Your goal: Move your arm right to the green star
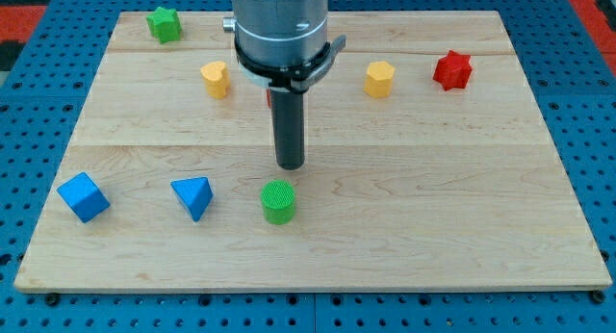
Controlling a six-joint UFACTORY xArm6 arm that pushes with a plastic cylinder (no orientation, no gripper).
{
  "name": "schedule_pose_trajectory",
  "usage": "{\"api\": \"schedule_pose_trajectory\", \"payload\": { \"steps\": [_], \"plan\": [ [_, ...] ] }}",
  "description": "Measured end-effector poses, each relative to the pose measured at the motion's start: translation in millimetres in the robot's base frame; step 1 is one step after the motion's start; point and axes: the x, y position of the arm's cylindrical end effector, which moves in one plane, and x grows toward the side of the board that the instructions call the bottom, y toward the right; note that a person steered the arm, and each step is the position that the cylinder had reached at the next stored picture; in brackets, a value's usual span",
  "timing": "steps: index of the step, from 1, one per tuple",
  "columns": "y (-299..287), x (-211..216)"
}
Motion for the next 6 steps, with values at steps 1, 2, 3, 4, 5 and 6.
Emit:
{"api": "schedule_pose_trajectory", "payload": {
  "steps": [1, 2, 3, 4, 5, 6],
  "plan": [
    [-13, -23],
    [-27, -61],
    [-25, -89],
    [-22, -100],
    [-61, -64],
    [-143, -45]
  ]
}}
